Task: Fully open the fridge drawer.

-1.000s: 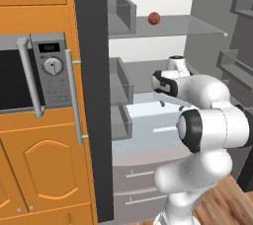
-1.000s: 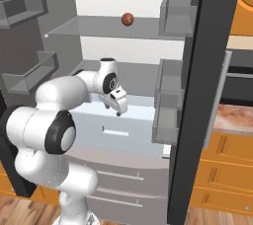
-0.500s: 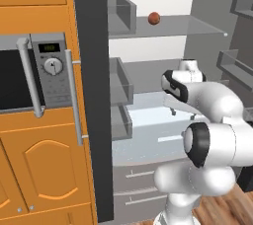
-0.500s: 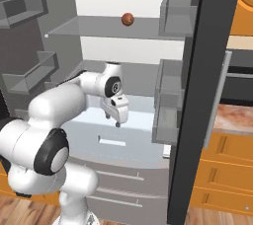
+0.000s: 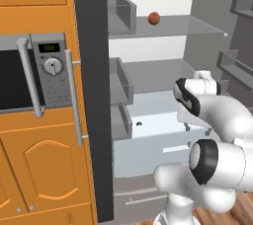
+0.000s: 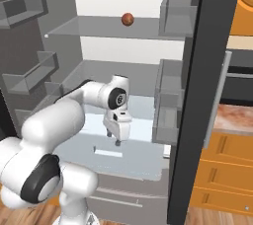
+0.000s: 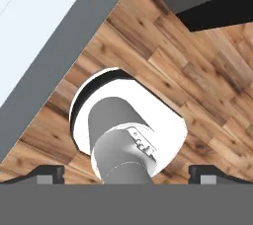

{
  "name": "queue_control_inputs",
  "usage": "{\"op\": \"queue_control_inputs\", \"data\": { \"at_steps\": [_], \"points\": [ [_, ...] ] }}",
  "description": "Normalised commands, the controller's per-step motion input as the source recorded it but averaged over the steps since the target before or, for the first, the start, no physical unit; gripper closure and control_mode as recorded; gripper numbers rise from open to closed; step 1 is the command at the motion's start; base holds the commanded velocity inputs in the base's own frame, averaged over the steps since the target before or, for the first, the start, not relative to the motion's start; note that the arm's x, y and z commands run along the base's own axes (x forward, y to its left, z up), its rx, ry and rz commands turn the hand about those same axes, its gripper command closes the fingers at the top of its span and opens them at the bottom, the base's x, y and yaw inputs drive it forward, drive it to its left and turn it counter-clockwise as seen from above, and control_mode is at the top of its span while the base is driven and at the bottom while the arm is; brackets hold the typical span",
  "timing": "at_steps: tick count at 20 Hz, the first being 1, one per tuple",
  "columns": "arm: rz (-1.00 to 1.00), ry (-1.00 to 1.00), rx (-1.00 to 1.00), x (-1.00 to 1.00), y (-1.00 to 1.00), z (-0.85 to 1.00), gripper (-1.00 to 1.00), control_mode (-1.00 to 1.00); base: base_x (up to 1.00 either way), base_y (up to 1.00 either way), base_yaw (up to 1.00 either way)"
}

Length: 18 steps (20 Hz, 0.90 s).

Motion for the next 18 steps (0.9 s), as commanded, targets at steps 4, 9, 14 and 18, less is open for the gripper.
{"op": "queue_control_inputs", "data": {
  "at_steps": [4,9,14,18],
  "points": [
    [-0.1,0.14,0.0,-0.88,-0.29,-0.34,-1.0,-1.0,0.0,0.0,0.0],
    [-0.04,-0.08,0.03,-0.59,-0.11,0.05,-1.0,-1.0,0.0,0.0,0.0],
    [0.0,-0.51,0.05,-0.19,0.03,0.94,-1.0,-1.0,0.0,0.0,0.0],
    [0.0,-0.53,0.01,-0.02,0.18,1.0,-1.0,-1.0,0.0,0.0,0.0]
  ]
}}
